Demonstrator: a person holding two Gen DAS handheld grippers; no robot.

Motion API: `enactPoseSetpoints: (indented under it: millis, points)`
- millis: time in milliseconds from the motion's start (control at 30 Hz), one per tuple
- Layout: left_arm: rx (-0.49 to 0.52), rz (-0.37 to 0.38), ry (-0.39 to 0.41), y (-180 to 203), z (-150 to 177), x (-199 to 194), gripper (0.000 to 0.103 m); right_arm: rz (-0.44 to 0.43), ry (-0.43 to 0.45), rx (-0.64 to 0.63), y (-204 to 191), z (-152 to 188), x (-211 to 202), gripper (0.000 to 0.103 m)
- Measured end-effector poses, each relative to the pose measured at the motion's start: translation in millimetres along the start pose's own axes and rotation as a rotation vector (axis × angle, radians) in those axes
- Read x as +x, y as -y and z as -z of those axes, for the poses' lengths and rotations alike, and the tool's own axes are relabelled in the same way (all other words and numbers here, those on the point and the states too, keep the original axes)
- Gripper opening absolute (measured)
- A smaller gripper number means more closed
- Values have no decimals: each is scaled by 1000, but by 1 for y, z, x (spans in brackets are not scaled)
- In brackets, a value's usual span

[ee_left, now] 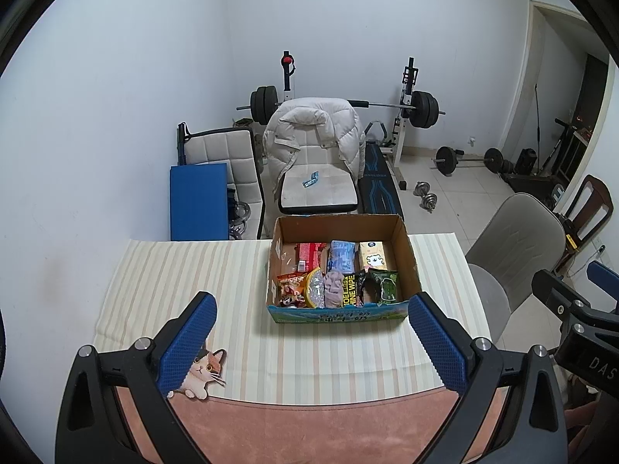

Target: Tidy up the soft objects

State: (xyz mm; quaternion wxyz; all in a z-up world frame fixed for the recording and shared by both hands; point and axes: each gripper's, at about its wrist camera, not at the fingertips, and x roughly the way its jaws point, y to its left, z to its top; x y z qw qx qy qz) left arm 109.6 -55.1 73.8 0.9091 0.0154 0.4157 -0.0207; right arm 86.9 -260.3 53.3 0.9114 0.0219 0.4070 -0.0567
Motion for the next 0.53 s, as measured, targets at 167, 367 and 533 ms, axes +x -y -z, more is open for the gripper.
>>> enactPoseSetpoints:
  millis: [167, 367, 533]
  points:
    - [-1, 0, -4, 0, 0, -1, 102, 1, -1, 0, 2, 1, 0, 103]
    - [-1, 0, -5, 0, 0, -1, 102, 1, 0, 1, 3, 1, 0, 103]
    - [-17, 3, -1, -3, 0, -1, 102, 2, 0, 1, 3, 1, 0, 103]
